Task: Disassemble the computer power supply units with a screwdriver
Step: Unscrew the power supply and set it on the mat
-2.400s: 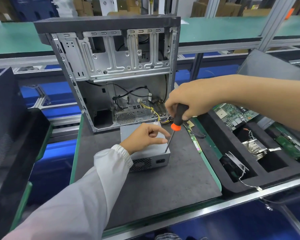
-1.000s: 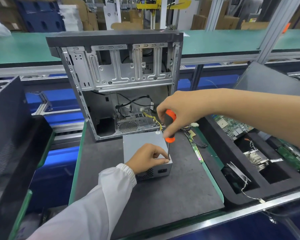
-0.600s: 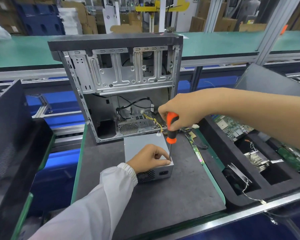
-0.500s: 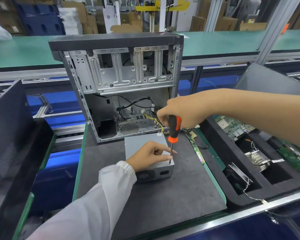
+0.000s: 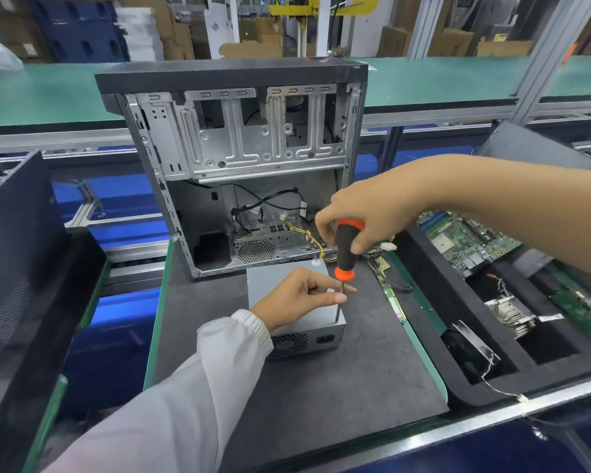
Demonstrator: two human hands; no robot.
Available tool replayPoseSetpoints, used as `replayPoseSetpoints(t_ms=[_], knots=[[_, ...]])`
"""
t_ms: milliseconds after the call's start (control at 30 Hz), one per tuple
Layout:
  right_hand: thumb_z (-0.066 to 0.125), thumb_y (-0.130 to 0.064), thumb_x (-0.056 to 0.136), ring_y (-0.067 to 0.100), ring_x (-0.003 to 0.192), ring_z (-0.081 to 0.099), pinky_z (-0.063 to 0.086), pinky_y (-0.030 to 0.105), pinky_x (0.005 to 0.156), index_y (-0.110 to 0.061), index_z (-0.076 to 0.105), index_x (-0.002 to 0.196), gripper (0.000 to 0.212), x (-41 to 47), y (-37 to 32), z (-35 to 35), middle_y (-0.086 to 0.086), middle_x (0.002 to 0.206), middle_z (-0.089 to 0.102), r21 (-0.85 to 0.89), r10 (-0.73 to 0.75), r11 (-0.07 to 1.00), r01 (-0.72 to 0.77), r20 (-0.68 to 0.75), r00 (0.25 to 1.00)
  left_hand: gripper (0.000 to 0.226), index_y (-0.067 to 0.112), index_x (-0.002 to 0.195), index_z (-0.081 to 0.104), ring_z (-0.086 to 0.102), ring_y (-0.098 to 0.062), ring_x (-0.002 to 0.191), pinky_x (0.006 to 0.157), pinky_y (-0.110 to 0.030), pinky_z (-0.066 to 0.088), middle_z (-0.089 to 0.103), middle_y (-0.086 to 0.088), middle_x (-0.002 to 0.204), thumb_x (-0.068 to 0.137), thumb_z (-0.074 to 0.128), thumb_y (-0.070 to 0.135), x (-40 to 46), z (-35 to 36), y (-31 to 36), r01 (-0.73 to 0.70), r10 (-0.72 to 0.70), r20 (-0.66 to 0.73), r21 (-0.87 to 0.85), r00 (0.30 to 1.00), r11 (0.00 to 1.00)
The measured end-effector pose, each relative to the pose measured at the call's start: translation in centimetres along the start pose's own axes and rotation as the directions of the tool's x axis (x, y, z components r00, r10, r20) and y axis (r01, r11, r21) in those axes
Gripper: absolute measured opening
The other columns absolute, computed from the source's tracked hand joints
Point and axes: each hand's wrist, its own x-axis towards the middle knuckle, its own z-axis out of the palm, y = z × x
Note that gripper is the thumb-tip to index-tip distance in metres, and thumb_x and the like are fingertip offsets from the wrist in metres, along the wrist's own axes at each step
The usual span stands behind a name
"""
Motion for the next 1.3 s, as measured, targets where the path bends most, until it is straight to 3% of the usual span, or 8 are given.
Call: replayPoseSetpoints(t_ms=[200,300,500,700,900,1000,1133,1300], knots=[[0.047,-0.072,0.08,0.014,0.044,0.065,0.046,0.017,0.041,-0.011,0.058,0.093,0.064,-0.1,-1.0,0.5,0.003,0.058,0.069,0.004,0.219,0.976,-0.219,0.017,0.976,0.007,0.012,0.085,0.078,0.016,-0.017,0.055,0.056,-0.029,0.014,0.02,-0.005,0.054,0.082,0.078,0.018,0.3,0.1,0.2,0.038,-0.034,-0.075,0.053,0.997,0.998],[0.033,-0.055,0.098,0.011,0.042,0.061,0.05,0.023,0.054,-0.008,0.055,0.076,0.056,0.6,-1.0,0.9,0.006,0.055,0.067,-0.218,0.185,0.956,-0.196,-0.07,0.98,0.01,0.004,0.083,0.076,0.017,-0.01,0.053,0.055,-0.025,0.016,0.02,0.001,0.056,0.081,0.079,0.014,0.4,0.3,0.4,0.036,-0.03,-0.074,0.072,0.997,0.997],[0.064,-0.016,0.086,0.022,0.093,0.055,0.049,0.04,0.079,-0.028,0.053,0.109,0.029,-0.2,-0.5,0.3,-0.001,0.105,0.045,-0.191,-0.071,0.979,0.069,-0.001,0.998,0.012,0.009,0.097,0.076,0.017,-0.02,0.055,0.06,-0.021,0.025,0.028,0.004,0.058,0.088,0.072,0.014,0.2,0.4,0.2,0.002,-0.002,-0.064,0.004,0.998,1.0],[0.041,-0.078,0.077,0.015,0.048,0.067,0.048,0.023,0.049,-0.008,0.057,0.089,0.073,0.1,-1.0,0.9,0.006,0.06,0.07,-0.108,0.195,0.973,-0.205,-0.092,0.976,0.012,0.003,0.079,0.076,0.021,-0.016,0.056,0.059,-0.03,0.021,0.044,-0.003,0.068,0.081,0.078,0.015,0.4,0.6,0.6,0.043,-0.037,-0.113,0.053,0.993,0.998],[0.054,-0.025,0.095,0.025,0.09,0.06,0.05,0.04,0.079,-0.019,0.055,0.106,0.013,0.2,-0.5,0.6,0.002,0.099,0.06,-0.225,-0.024,0.974,0.011,-0.058,0.998,0.015,0.0,0.095,0.075,0.017,-0.01,0.054,0.057,-0.018,0.025,0.023,0.013,0.05,0.086,0.073,0.012,0.2,0.3,0.7,0.007,-0.003,-0.092,0.048,0.996,0.999],[0.066,-0.017,0.085,0.024,0.097,0.056,0.049,0.045,0.083,-0.025,0.054,0.11,0.029,-0.4,-0.5,0.4,-0.002,0.105,0.051,-0.147,-0.112,0.984,0.106,-0.035,0.993,0.013,0.002,0.095,0.076,0.018,-0.011,0.052,0.056,-0.024,0.023,0.027,0.012,0.05,0.088,0.07,0.012,0.0,0.5,0.6,-0.004,0.008,-0.105,0.045,0.994,0.999],[0.051,-0.076,0.075,0.015,0.064,0.069,0.053,0.028,0.062,-0.018,0.055,0.097,0.062,-0.3,-0.8,0.8,-0.002,0.066,0.07,-0.012,0.095,0.995,-0.098,-0.147,0.985,0.015,-0.001,0.083,0.075,0.024,-0.017,0.058,0.06,-0.03,0.02,0.036,-0.002,0.062,0.082,0.077,0.014,0.0,0.6,0.6,0.045,-0.039,-0.145,0.04,0.989,0.998],[0.052,-0.04,0.094,0.01,0.041,0.06,0.048,0.021,0.049,-0.015,0.052,0.099,0.025,-0.2,-0.5,0.7,0.003,0.063,0.069,-0.055,0.095,0.993,-0.1,-0.08,0.992,0.017,-0.002,0.081,0.072,0.016,-0.01,0.054,0.055,-0.023,0.016,0.016,0.011,0.054,0.081,0.079,0.014,0.2,0.6,0.7,0.028,-0.021,-0.128,0.059,0.992,0.998]])
